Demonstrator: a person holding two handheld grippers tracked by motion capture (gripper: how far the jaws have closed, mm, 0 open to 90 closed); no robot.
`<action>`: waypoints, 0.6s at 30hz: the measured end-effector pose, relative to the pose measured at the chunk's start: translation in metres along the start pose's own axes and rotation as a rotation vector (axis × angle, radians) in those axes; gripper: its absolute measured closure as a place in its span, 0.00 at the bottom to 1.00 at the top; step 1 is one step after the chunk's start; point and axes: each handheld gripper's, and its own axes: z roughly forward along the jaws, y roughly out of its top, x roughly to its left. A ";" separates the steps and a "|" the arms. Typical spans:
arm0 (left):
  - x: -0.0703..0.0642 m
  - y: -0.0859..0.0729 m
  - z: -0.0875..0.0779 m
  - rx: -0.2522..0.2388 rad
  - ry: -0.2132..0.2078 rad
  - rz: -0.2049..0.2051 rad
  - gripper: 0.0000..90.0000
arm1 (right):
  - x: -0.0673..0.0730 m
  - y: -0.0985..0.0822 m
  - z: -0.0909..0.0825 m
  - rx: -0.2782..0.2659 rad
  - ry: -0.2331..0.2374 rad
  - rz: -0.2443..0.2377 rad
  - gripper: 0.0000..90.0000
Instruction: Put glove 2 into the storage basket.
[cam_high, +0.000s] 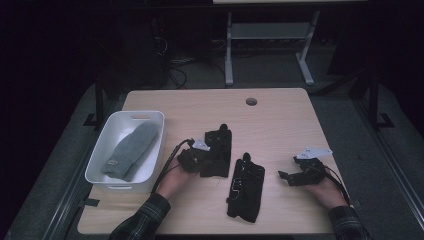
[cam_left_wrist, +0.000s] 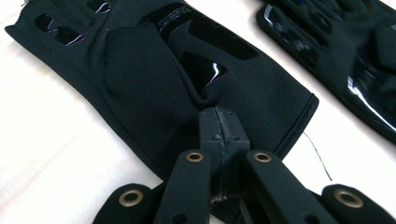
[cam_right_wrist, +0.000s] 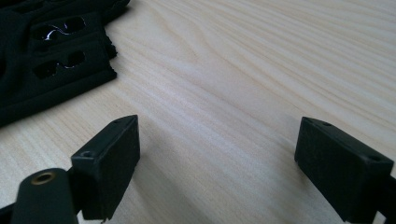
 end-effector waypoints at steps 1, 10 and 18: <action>-0.001 -0.002 -0.001 -0.004 -0.001 -0.001 1.00 | 0.000 0.000 0.000 0.000 0.000 0.000 0.16; -0.021 -0.018 -0.015 0.028 -0.057 0.053 1.00 | 0.000 0.000 0.000 -0.001 0.000 -0.001 0.16; -0.036 -0.031 -0.024 0.037 -0.121 0.051 1.00 | 0.000 0.000 0.000 0.000 0.000 0.000 0.16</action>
